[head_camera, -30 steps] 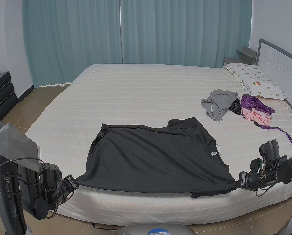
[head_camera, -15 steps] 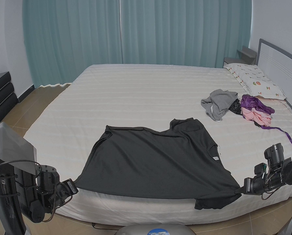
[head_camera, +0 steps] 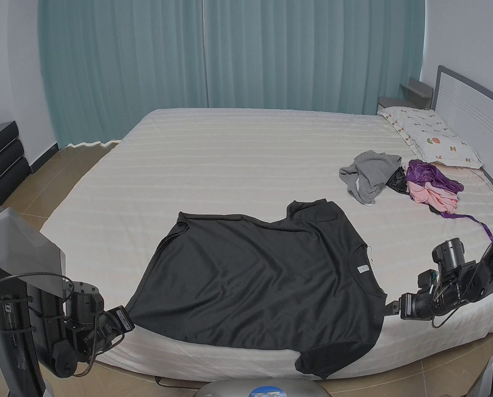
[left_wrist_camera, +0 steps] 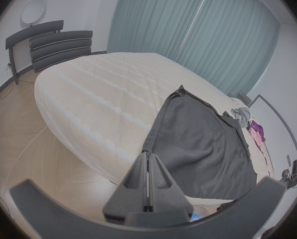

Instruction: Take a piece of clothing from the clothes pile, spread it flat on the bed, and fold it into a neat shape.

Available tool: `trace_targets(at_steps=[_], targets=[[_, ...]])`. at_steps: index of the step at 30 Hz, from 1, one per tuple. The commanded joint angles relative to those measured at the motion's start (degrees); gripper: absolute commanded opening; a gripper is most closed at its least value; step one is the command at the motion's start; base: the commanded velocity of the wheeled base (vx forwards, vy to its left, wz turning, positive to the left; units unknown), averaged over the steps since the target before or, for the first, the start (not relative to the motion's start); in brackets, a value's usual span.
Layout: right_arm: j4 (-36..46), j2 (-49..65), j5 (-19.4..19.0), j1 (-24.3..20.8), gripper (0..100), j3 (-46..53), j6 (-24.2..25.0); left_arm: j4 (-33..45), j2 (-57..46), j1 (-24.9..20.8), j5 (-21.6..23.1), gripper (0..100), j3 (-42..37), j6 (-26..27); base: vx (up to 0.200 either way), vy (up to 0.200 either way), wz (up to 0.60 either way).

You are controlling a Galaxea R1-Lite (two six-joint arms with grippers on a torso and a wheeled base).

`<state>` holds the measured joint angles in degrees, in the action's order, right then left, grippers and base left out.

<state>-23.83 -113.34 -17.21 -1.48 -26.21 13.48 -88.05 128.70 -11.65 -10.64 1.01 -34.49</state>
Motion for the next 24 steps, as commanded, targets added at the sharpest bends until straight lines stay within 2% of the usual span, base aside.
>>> trace_targets(at_steps=[1, 6, 9, 13, 14, 19, 24], targets=[[-1.3, -5.1, 0.0, -0.2, 100, -2.5, 0.2, 0.0, 0.4, 0.0, 0.0, 0, -1.0, -0.1, 0.000, 0.000, 0.00], [-3.6, -9.8, 2.2, -1.8, 100, -3.5, 0.3, 0.0, 1.1, 0.0, 0.0, 0, -1.0, -0.1, 0.000, 0.000, 0.00], [-7.6, -12.8, 3.9, -2.9, 100, -3.7, 0.6, 0.0, 1.9, 0.0, 0.0, 0, -1.0, -0.1, 0.000, 0.000, 0.00], [-13.5, -16.0, 5.3, -5.6, 100, -3.7, 4.1, -0.2, 2.0, 0.0, 0.0, 0, -1.0, 0.0, 0.000, 0.000, 0.00], [-14.3, -16.2, 6.1, -5.7, 0, -3.6, 4.5, -0.2, 2.1, 0.0, 0.0, 0, -1.0, 0.0, 0.000, 0.000, 0.00], [-14.2, -15.8, 8.1, -5.8, 0, -3.0, 4.4, 0.0, 2.1, 0.0, 0.0, 0, -1.0, 0.0, 0.000, 0.000, 0.00], [-14.0, -13.0, 8.2, -2.6, 0, -2.2, 3.9, 1.5, 2.3, 0.0, 0.0, 0, -1.0, 0.9, 0.000, 0.000, 0.00]])
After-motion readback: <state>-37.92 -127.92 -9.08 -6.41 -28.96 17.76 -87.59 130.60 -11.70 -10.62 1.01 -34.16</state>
